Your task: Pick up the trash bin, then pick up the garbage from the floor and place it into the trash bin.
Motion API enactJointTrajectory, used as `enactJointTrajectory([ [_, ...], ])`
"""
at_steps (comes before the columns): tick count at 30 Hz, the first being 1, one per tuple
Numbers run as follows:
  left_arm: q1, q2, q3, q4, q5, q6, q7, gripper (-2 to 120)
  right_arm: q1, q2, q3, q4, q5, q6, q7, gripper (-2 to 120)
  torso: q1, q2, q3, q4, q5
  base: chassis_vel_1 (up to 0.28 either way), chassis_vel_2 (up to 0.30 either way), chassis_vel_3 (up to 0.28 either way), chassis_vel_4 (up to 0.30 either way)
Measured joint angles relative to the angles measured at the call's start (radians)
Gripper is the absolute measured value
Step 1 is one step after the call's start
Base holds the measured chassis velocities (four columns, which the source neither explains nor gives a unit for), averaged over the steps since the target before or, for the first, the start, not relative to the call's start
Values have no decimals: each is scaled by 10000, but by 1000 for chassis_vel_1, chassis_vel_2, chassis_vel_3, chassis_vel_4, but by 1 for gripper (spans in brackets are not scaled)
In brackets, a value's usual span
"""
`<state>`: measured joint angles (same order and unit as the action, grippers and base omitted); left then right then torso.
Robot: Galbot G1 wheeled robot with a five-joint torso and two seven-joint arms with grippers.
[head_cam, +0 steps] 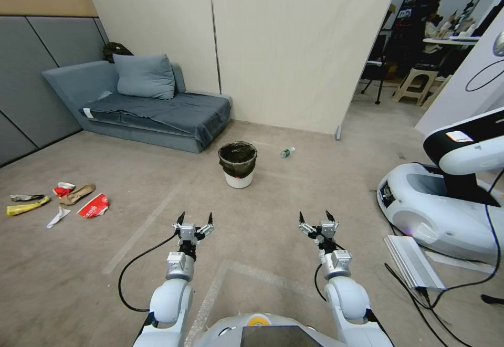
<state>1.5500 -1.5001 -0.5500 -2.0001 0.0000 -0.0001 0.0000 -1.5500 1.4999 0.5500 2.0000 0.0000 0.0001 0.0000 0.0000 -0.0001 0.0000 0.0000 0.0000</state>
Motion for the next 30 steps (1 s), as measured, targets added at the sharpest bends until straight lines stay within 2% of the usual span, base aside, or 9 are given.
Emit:
enactJointTrajectory([
  [13, 39, 16, 8, -208, 2, 197, -77, 100, -41, 14, 1, 65, -18, 0, 0, 100, 0, 0, 0, 0, -3, 0, 0, 0, 0],
  [19, 369, 190, 122, -2074, 59, 1973, -803, 100, -835, 418, 52, 1678, -731, -63, 112, 100, 0, 0, -1, 0, 0, 0, 0, 0, 0],
  [20, 369, 190, 122, -2074, 59, 1973, -803, 100, -835, 418, 52, 1678, -731, -63, 112, 100, 0, 0, -1, 0, 0, 0, 0, 0, 0],
  [22, 512, 262, 173, -2885, 90, 2759, -1121, 100, -1245, 627, 85, 2507, -1110, -112, 180, 100, 0, 0, 0, 0, -1, 0, 0, 0, 0],
  [23, 512, 262, 173, -2885, 90, 2759, -1121, 100, -1245, 627, 85, 2507, -1110, -112, 180, 100, 0, 0, 0, 0, -1, 0, 0, 0, 0],
  [25, 652, 333, 222, -3659, 118, 3503, -1423, 100, -1651, 836, 114, 3337, -1482, -163, 243, 100, -1, 0, 0, 0, -1, 0, 0, 0, 0],
  [26, 652, 333, 222, -3659, 118, 3503, -1423, 100, -1651, 836, 114, 3337, -1482, -163, 243, 100, -1, 0, 0, 0, -1, 0, 0, 0, 0],
  [28, 804, 414, 278, -4522, 152, 4326, -1760, 100, -2048, 1040, 142, 4156, -1850, -205, 302, 100, -1, 1, -1, -2, -2, 0, 0, 0, 0],
  [30, 839, 416, 349, -4740, 157, 4605, -1915, 100, -2124, 1076, 148, 4304, -1922, -218, 315, 100, -1, 1, -2, 0, -1, 0, 0, 0, 0],
])
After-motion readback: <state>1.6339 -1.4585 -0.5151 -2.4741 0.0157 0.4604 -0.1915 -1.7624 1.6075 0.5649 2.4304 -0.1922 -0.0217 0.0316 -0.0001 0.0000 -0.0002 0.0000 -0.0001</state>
